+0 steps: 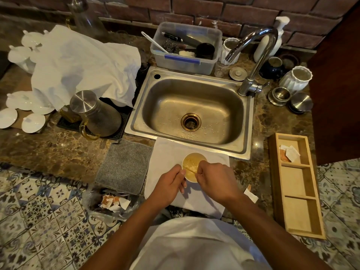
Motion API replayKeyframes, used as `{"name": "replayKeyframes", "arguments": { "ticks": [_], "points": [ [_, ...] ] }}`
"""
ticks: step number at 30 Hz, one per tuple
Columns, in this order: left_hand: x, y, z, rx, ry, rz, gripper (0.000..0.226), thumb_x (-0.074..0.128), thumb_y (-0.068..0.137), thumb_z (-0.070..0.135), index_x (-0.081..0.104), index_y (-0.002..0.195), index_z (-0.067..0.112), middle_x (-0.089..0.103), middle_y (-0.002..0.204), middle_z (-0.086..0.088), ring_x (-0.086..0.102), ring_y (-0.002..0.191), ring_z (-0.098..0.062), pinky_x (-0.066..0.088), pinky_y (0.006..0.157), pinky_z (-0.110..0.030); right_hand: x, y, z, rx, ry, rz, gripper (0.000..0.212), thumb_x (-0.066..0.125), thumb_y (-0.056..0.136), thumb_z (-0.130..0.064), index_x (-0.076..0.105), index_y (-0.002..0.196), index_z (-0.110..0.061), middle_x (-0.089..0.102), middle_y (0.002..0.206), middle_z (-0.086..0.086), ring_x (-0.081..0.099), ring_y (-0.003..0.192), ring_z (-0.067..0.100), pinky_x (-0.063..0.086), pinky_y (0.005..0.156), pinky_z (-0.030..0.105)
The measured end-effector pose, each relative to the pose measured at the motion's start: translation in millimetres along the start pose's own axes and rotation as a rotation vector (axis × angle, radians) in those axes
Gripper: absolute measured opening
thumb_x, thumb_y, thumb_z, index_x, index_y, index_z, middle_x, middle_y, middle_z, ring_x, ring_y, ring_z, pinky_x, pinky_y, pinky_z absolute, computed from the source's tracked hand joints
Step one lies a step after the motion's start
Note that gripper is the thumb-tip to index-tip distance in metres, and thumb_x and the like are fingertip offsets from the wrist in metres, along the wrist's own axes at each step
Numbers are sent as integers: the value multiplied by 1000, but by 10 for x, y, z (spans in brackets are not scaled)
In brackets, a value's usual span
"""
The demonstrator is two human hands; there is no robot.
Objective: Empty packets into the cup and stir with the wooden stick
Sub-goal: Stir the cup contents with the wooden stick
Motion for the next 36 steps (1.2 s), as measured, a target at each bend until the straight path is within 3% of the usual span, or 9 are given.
{"name": "replayKeyframes", "arguments": {
  "ticks": [3, 8, 13, 17, 20, 26, 31, 34, 36],
  "points": [
    [-16, -4, -15, 7, 7, 3, 30, 42, 108, 27, 52, 90, 4, 67, 78, -17, 62, 64, -21, 53, 68, -36, -33, -11, 126, 63, -25, -10, 25, 48, 97, -39, 64, 107, -21, 76, 96, 5, 71, 87, 30, 52, 69, 34],
    [25, -6, 0, 7, 21, -9, 30, 42, 108, 28, 52, 91, 5, 68, 79, -17, 63, 66, -20, 53, 69, -37, -158, 59, 167, 124, -24, 125, 24, 48, 99, -39, 62, 104, -21, 75, 88, 3, 71, 81, 30, 46, 63, 33],
    [28, -4, 15, 1, 9, -12, 29, 42, 109, 24, 53, 91, 4, 68, 78, -16, 62, 63, -15, 52, 67, -28, -65, 45, 43, 6, -45, -4, 26, 48, 98, -39, 63, 109, -21, 76, 96, 6, 70, 85, 29, 50, 67, 33],
    [-2, -6, -26, -17, 4, -4, 29, 42, 108, 24, 52, 90, 3, 68, 78, -16, 61, 63, -16, 51, 66, -29, -86, 11, 60, -13, 8, -32, 22, 51, 95, -39, 63, 104, -24, 75, 93, 4, 70, 85, 28, 42, 63, 32],
    [-1, -2, -26, -14, 12, -6, 29, 42, 108, 26, 52, 90, 6, 69, 79, -16, 62, 64, -17, 52, 66, -31, -161, 21, 137, 40, -34, 68, 22, 48, 98, -38, 60, 105, -22, 75, 90, 3, 70, 82, 29, 47, 64, 33],
    [31, 18, 10, -1, 12, -20, 29, 42, 108, 27, 53, 90, 7, 68, 77, -13, 62, 63, -16, 52, 66, -30, -118, 15, 94, -13, -21, -52, 21, 51, 93, -38, 64, 101, -23, 75, 92, 5, 69, 82, 28, 49, 67, 32],
    [43, 20, 7, -4, 37, -15, 30, 42, 108, 29, 52, 90, 7, 69, 79, -15, 63, 65, -19, 52, 68, -36, -192, 27, 194, 111, -5, 63, 20, 50, 97, -37, 62, 102, -21, 74, 89, 4, 69, 81, 29, 56, 69, 36],
    [27, 18, -1, -7, 40, -14, 29, 42, 108, 28, 52, 89, 9, 68, 79, -16, 63, 65, -19, 52, 69, -36, -145, 9, 212, 111, 40, -56, 17, 55, 93, -35, 66, 97, -23, 74, 89, 2, 69, 83, 26, 57, 71, 36],
    [24, 19, 9, -8, 30, -20, 29, 42, 108, 27, 52, 90, 7, 68, 80, -17, 62, 65, -20, 52, 68, -35, -143, -15, 255, 144, 210, -142, 10, 61, 88, -32, 67, 85, -24, 74, 79, -3, 69, 74, 20, 59, 70, 38]
  ]
}}
Point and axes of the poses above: each hand's wrist, its own y-axis towards the middle knuckle, its own x-axis out of the palm, z = x × y, the point moved 4 cm from there along y, towards the middle knuckle
